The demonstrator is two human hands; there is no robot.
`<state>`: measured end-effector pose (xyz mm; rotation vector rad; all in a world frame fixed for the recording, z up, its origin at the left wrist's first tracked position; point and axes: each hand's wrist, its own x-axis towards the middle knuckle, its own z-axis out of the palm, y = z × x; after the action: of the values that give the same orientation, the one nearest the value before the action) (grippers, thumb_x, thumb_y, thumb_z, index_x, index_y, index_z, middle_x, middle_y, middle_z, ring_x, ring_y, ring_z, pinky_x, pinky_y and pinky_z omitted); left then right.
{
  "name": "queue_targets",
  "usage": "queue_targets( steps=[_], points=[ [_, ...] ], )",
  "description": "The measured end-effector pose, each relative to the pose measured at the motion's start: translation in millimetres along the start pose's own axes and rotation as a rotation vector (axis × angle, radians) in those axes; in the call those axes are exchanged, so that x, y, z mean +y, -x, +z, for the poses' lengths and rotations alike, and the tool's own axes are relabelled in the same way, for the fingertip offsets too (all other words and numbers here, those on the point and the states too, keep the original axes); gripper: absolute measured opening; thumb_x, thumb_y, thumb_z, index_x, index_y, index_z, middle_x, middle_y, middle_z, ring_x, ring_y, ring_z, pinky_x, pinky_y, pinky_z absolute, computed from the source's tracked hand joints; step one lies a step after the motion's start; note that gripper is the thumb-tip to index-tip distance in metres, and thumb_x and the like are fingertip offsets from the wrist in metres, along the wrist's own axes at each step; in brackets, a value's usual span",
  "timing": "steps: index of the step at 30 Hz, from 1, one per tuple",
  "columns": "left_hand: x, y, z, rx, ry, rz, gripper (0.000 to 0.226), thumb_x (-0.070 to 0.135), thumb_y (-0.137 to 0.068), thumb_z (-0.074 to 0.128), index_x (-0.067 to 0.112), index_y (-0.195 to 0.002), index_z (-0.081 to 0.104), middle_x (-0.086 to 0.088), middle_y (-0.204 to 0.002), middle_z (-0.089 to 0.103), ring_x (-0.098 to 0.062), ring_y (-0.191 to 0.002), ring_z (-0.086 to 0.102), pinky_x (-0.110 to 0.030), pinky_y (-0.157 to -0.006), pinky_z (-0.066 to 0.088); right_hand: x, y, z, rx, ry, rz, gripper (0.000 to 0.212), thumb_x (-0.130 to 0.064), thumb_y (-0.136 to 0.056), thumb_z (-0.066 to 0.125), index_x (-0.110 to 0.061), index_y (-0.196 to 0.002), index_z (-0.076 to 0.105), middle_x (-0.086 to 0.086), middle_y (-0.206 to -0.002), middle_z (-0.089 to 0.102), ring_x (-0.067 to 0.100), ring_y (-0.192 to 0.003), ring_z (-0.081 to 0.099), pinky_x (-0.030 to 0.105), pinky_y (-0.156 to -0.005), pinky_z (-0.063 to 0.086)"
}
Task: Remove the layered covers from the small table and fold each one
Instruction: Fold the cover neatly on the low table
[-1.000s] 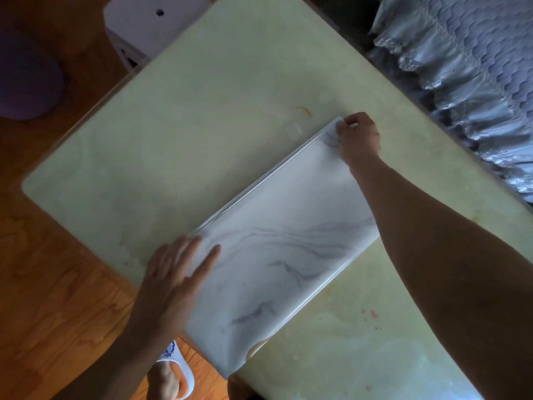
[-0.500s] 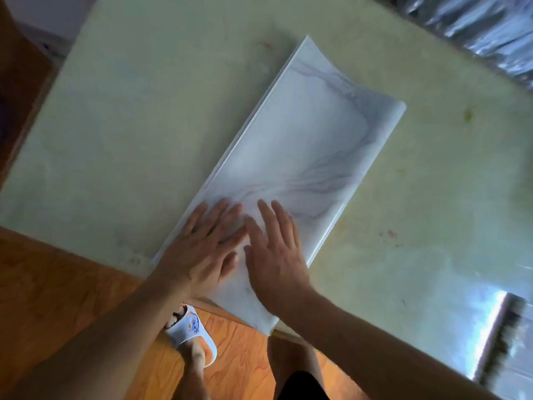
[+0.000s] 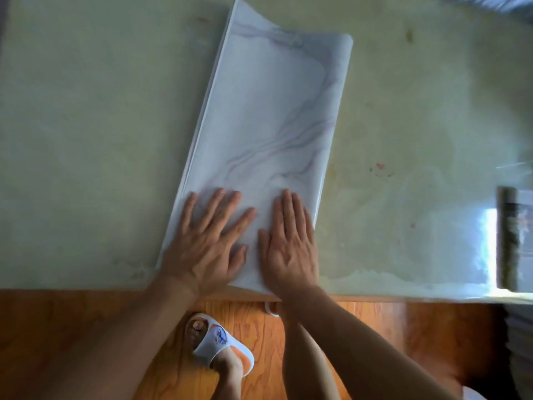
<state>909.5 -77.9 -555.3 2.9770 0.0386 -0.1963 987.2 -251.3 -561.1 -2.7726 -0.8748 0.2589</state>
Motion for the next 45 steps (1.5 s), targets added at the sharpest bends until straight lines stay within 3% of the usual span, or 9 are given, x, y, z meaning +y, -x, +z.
queue_targets(
  steps=[4, 14, 24, 28, 31, 35, 39, 44, 45],
  points=[
    [1.8, -1.3, -4.2, -0.004, -0.003, -0.018, 0.070, 0.047, -0.091, 0.053, 0.029, -0.157, 0.037, -0.009, -0.167, 0.025, -0.033, -0.155, 0.020, -0.067, -0.118, 0.016, 27.6, -44.4, -10.6, -0.048, 0.075, 0.014, 0.077, -0.055, -0.102, 0.032, -0.006, -0.159, 0.017, 0.012, -0.167, 0.012, 0.025, -0.155, 0.006, 0.041, -0.126, 0.008],
    [-0.7, -6.1, -2.3, -0.001, 0.007, -0.018, 0.074, 0.041, -0.084, 0.059, 0.028, -0.155, 0.041, -0.009, -0.166, 0.027, -0.035, -0.153, 0.024, -0.068, -0.117, 0.020, 112.8, -294.8, -52.2, -0.026, 0.035, 0.167, 0.083, -0.061, -0.100, 0.025, -0.005, -0.159, 0.010, 0.011, -0.168, 0.005, 0.027, -0.155, -0.002, 0.039, -0.126, 0.002],
    [-1.7, -9.0, 0.7, -0.020, -0.022, -0.009, 0.072, 0.044, -0.086, 0.053, 0.029, -0.155, 0.040, -0.010, -0.166, 0.026, -0.036, -0.152, 0.026, -0.070, -0.116, 0.022, 122.3, -318.0, -54.9, 0.070, 0.116, 0.107, 0.075, -0.057, -0.100, 0.025, -0.010, -0.159, 0.021, 0.013, -0.167, 0.010, 0.030, -0.155, 0.002, 0.043, -0.126, 0.000],
    [0.2, -8.9, 0.0, -0.016, -0.016, -0.019, 0.072, 0.046, -0.088, 0.051, 0.029, -0.157, 0.036, -0.010, -0.167, 0.022, -0.036, -0.153, 0.023, -0.069, -0.118, 0.017, 103.1, -275.0, -46.5, 0.103, 0.149, -0.042, 0.065, -0.044, -0.103, 0.032, -0.009, -0.158, 0.025, 0.018, -0.166, 0.015, 0.037, -0.154, 0.007, 0.048, -0.125, 0.002],
    [0.7, -7.8, 1.2, 0.000, 0.005, -0.022, 0.072, 0.044, -0.087, 0.056, 0.028, -0.156, 0.038, -0.010, -0.166, 0.026, -0.036, -0.153, 0.024, -0.069, -0.118, 0.016, 66.2, -161.0, -26.5, 0.057, 0.043, -0.118, 0.063, -0.038, -0.103, 0.044, -0.004, -0.155, 0.032, 0.019, -0.163, 0.024, 0.035, -0.153, 0.016, 0.048, -0.125, 0.012],
    [2.5, -6.2, -2.3, 0.018, 0.004, -0.022, 0.071, 0.044, -0.087, 0.060, 0.027, -0.154, 0.042, -0.011, -0.164, 0.031, -0.035, -0.153, 0.024, -0.068, -0.117, 0.018, 7.6, 22.4, -9.8, -0.049, -0.023, -0.075, 0.066, -0.037, -0.101, 0.052, -0.003, -0.154, 0.032, 0.019, -0.164, 0.020, 0.033, -0.154, 0.013, 0.053, -0.122, 0.021],
    [2.4, -3.4, -1.9, -0.031, -0.022, -0.016, 0.072, 0.047, -0.090, 0.053, 0.028, -0.158, 0.035, -0.011, -0.167, 0.023, -0.036, -0.155, 0.017, -0.068, -0.118, 0.014, -3.7, 53.0, -2.5, -0.079, 0.065, -0.041, 0.067, -0.046, -0.103, 0.041, -0.006, -0.156, 0.028, 0.017, -0.165, 0.017, 0.031, -0.155, 0.009, 0.050, -0.124, 0.014],
    [-14.0, 14.4, 9.6, -0.004, -0.098, 0.475, 0.069, 0.045, -0.094, 0.048, 0.025, -0.159, 0.033, -0.012, -0.166, 0.026, -0.036, -0.153, 0.022, -0.066, -0.118, 0.022, 0.2, 51.6, 3.2, -0.002, 0.089, -0.084, 0.066, -0.044, -0.101, 0.042, -0.005, -0.154, 0.035, 0.018, -0.163, 0.023, 0.032, -0.154, 0.015, 0.050, -0.124, 0.017],
    [-16.2, 17.7, 12.0, -0.003, -0.124, 0.502, 0.067, 0.044, -0.095, 0.046, 0.024, -0.158, 0.034, -0.012, -0.165, 0.028, -0.035, -0.153, 0.024, -0.065, -0.117, 0.025, -1.1, 52.7, 4.7, 0.002, 0.095, -0.078, 0.065, -0.043, -0.101, 0.042, -0.005, -0.154, 0.034, 0.018, -0.163, 0.023, 0.032, -0.154, 0.014, 0.050, -0.124, 0.017]
  ],
)
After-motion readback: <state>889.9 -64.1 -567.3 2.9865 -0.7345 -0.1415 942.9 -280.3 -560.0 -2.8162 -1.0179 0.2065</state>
